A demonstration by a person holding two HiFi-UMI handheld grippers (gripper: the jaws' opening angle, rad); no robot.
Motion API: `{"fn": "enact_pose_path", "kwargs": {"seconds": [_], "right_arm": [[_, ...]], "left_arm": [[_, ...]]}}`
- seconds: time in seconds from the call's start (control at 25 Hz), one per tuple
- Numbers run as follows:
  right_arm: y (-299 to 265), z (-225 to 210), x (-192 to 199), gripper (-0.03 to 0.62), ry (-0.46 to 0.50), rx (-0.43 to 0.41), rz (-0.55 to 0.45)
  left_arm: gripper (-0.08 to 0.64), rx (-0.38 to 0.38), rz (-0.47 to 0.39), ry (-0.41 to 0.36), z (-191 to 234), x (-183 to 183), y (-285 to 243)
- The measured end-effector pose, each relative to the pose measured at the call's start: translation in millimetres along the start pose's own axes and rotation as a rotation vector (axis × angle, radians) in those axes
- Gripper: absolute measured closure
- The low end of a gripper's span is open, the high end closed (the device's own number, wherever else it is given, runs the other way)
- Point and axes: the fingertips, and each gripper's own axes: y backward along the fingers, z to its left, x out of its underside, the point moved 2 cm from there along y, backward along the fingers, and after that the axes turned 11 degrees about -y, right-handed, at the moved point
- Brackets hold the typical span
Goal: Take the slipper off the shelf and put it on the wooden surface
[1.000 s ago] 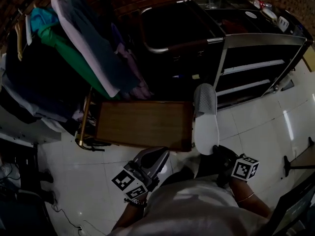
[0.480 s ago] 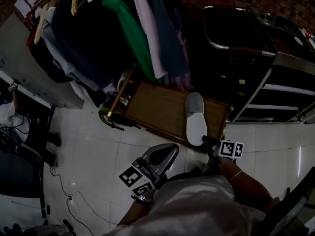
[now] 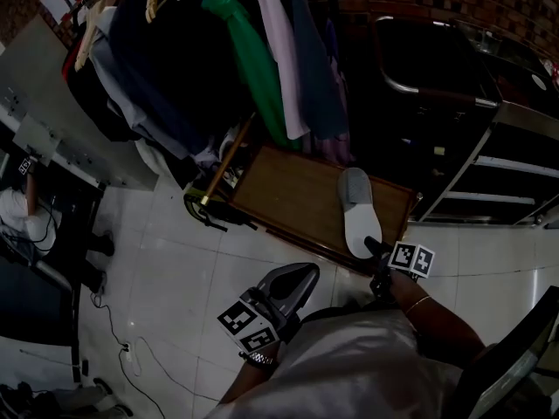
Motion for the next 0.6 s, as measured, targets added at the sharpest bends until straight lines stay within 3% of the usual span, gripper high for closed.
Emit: {"fn": "enact_pose_path", "kwargs": {"seconds": [0.32, 0.48, 0.6], "right_arm": [[39.1, 26.6, 27.5, 0.287, -0.023, -0.096, 0.068], [59.1, 24.7, 17.0, 0.285, 0.024, -0.067, -0.011], [88.4, 34.9, 9.6, 0.285, 0.068, -0.114, -0.082]], "left_arm": [[0.561, 0.161, 0.051, 0.04, -23.3, 14.5, -32.7], [0.561, 0.257, 0.069, 0.054, -43.3, 16.5, -52.0], [0.561, 0.307, 0.074, 0.055, -50.9, 18.5, -63.9]]}}
